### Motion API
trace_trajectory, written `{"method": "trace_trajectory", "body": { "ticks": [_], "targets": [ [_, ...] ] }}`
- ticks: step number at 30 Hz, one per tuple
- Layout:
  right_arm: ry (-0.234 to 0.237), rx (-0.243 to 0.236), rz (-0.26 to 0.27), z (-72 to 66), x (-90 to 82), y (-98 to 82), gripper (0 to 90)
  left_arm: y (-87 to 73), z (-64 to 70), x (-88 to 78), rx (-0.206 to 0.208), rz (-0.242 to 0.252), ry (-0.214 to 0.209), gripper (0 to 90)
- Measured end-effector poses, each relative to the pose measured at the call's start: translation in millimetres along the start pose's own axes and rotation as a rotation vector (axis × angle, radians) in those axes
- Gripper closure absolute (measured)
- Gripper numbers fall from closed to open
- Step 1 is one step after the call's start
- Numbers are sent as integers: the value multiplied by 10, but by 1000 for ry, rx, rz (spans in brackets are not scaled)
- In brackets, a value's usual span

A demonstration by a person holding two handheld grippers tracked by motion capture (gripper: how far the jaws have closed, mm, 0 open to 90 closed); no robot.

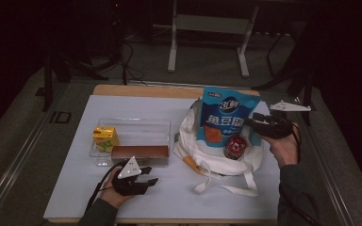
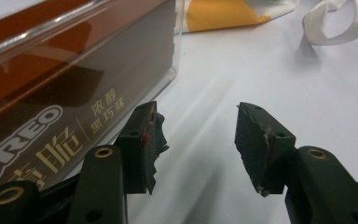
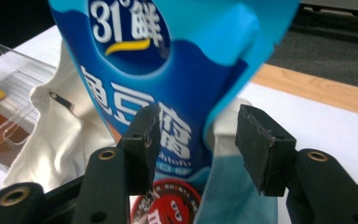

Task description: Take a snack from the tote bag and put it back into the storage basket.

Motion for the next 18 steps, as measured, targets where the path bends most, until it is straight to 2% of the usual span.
{"method": "trace_trajectory", "body": {
  "ticks": [4, 9, 18],
  "targets": [
    [-13, -10, -5, -19, 33, 72, 484, -4, -10, 0, -2, 0, 4, 492],
    [-17, 2, 2, 7, 71, 99, 479, -7, -15, 5, -10, -1, 1, 489],
    [11, 29, 14, 53, 159, 138, 484, -7, -2, 16, 0, -10, -1, 490]
  ]
}}
Point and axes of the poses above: each handheld gripper's, and its own axes: x roughly forward along the jaws, y roughly out of its top, z roughly to its right, the point moved 1 cm from there along x, roughly forward along the jaws, and after that the axes turned 6 degrees about y, right-handed, at the moved point
